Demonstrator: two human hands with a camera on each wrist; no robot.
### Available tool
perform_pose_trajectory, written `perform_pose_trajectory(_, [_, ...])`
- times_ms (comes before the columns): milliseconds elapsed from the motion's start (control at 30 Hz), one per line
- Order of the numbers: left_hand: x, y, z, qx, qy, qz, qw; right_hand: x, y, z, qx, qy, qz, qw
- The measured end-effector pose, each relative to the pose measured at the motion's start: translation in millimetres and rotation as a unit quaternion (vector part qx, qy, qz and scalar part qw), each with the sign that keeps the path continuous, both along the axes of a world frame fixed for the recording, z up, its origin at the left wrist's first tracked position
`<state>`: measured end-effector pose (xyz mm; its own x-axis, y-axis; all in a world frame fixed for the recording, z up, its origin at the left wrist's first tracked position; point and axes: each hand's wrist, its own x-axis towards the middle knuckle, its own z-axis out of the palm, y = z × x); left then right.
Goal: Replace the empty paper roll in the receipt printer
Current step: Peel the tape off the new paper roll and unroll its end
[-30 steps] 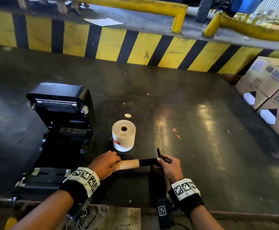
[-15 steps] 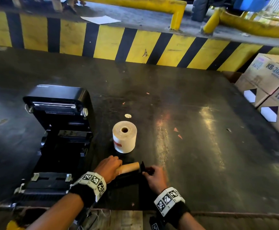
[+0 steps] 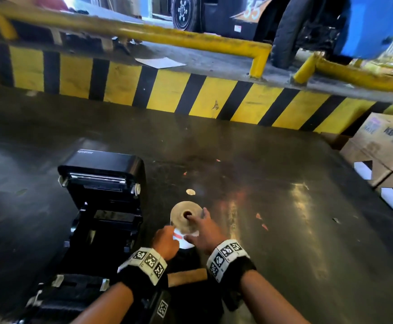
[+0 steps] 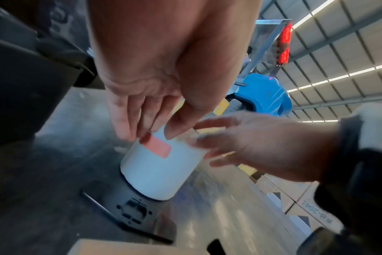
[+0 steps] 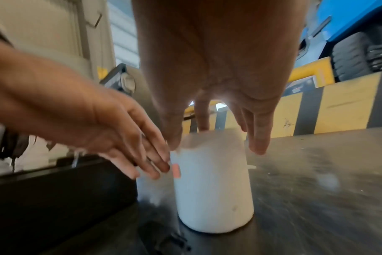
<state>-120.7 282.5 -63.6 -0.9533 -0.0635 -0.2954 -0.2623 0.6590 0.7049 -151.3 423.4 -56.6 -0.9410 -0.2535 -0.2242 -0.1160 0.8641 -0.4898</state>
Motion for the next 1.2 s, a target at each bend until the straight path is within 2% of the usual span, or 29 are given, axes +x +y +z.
perform_pose_trajectory(133, [0.6, -5.5, 2.1, 0.044, -0.013, 0.02, 0.999, -7.4, -3.1, -2.5, -0.044, 0.001, -0.012, 0.999])
perform_pose_trajectory(267, [11.6, -4.8, 18.4, 0.073, -0.014, 0.108, 0.991, 3.6, 22.7, 4.5, -0.149, 0.014, -0.05, 0.987])
perform_pose_trajectory(333, [18.3, -1.4, 29.2, 0.086, -0.026, 0.144, 0.986, 17.1, 41.5, 12.9, -0.266, 0.004, -0.079, 0.961])
perform_pose_trajectory(433, [20.7, 10.9, 48.0, 0.17, -0.033, 0.163, 0.971, 33.9, 63.6, 25.3, -0.417, -0.028, -0.109, 0.902])
perform_pose_trajectory(533, [20.7, 31.4, 67.0, 0.315, -0.06, 0.196, 0.927, 48.6, 80.0, 36.3, -0.469, -0.029, -0.123, 0.874])
perform_pose_trajectory(633, [24.9, 48.4, 77.9, 0.394, -0.122, 0.15, 0.899, 62.4, 91.6, 45.3, -0.501, -0.019, -0.146, 0.853])
perform_pose_trajectory(733, [24.9, 61.8, 84.7, 0.447, -0.138, 0.105, 0.878, 72.5, 106.0, 51.5, -0.505, -0.019, -0.17, 0.846])
perform_pose_trajectory(800, [25.7, 71.9, 91.9, 0.474, -0.145, 0.112, 0.862, 76.2, 115.0, 56.5, -0.486, -0.01, -0.176, 0.856])
perform_pose_trajectory(900, [27.0, 84.6, 104.0, 0.437, -0.115, 0.125, 0.883, 73.5, 123.1, 70.6, -0.351, 0.111, -0.161, 0.916])
perform_pose_trajectory(967, [28.5, 90.0, 109.0, 0.406, -0.085, 0.122, 0.902, 72.1, 123.9, 82.2, -0.253, 0.186, -0.155, 0.937])
perform_pose_trajectory(1067, [31.7, 90.6, 115.6, 0.404, -0.065, 0.118, 0.905, 68.8, 119.9, 96.5, -0.162, 0.256, -0.133, 0.944])
perform_pose_trajectory(1200, [32.9, 86.2, 118.8, 0.37, -0.031, 0.099, 0.923, 67.3, 110.4, 97.9, -0.14, 0.295, -0.083, 0.942])
